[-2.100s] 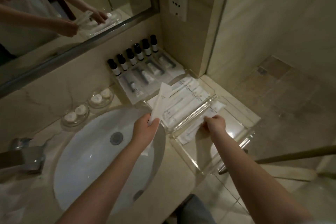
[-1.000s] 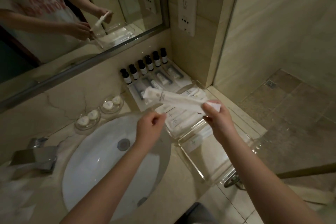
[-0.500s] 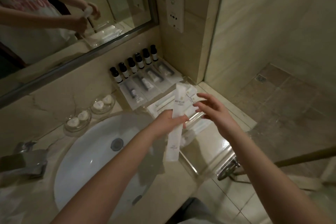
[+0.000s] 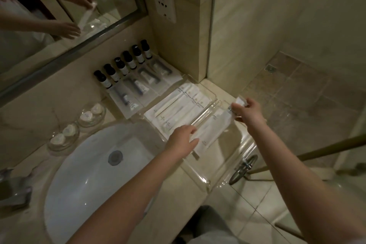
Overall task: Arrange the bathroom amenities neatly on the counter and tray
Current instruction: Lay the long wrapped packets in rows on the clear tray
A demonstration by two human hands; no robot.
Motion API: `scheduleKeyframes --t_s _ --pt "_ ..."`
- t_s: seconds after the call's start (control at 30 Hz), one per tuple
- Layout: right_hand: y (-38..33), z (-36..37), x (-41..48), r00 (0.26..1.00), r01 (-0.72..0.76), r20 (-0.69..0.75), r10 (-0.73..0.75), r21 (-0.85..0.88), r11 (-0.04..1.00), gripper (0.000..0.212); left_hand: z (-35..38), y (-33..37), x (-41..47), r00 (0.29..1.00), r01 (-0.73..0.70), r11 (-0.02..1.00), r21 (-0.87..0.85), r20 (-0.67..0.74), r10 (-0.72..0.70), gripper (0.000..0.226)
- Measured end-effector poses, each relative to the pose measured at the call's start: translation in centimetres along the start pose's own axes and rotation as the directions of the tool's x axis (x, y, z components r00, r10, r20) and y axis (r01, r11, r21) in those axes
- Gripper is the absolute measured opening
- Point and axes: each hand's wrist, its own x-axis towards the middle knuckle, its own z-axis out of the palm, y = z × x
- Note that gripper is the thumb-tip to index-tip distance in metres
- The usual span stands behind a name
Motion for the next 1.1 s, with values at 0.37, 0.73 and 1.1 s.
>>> scheduleKeyframes --t_s 0.37,0.73,1.1 --pt "6.1 1.0 1.3 0.991 0.1 -0.001 -0.131 -0.639 0.762 0.051 4.3 -1.6 -1.5 0.968 -0.242 0.823 0.513 0.18 0.173 0.04" --pt "8.4 0.7 -0.3 0.869 0.383 0.264 -0.418 -0.894 0.233 0.039 5.0 -1.6 -1.9 0.966 -0.254 0.799 0.546 0.178 0.185 0.047" --pt "7.2 1.8 -3.1 0.884 0.402 0.311 -0.348 -0.887 0.229 0.053 2.8 -1.8 -3.1 0.978 -0.205 0.869 0.451 0.138 0.159 0.048"
